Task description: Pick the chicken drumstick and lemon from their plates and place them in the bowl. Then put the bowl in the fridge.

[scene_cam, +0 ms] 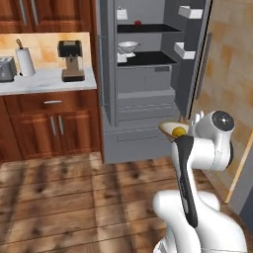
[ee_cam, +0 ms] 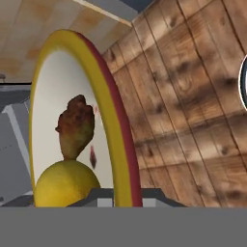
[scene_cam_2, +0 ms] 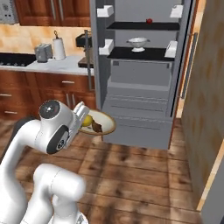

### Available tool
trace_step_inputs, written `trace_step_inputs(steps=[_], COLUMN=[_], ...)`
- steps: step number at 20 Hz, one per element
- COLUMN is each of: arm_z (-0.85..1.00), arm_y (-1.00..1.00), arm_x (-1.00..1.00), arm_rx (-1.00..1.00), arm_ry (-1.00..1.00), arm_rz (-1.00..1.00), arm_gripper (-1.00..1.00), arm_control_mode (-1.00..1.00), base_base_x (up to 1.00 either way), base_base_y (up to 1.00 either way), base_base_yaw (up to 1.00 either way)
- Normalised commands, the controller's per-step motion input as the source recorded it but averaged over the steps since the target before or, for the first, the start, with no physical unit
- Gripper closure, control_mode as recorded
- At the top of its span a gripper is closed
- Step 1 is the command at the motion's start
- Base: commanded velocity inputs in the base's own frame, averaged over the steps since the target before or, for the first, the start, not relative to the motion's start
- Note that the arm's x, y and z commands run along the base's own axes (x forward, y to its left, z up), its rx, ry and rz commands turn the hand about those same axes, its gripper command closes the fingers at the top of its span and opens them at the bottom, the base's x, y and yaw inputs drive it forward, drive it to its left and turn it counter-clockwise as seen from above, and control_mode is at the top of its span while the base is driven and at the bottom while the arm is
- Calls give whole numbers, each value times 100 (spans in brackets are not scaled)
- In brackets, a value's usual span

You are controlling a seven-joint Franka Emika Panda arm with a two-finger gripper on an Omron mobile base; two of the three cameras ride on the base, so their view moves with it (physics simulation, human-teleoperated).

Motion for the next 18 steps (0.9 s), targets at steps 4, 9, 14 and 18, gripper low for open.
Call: trace_step_inputs(steps=[4,9,14,18], arm_z=[0,0,0,0], arm_y=[0,0,0,0], arm_x=[0,0,0,0], arm_rx=[0,0,0,0], arm_ry=[0,0,0,0], arm_rz=[0,0,0,0], arm_gripper=[100,100,100,100], arm_control_mode=[100,100,100,100], base_base_x=[73,71,74,71], base_base_y=[-44,-47,-44,-45], base_base_yaw=[13,9,10,10])
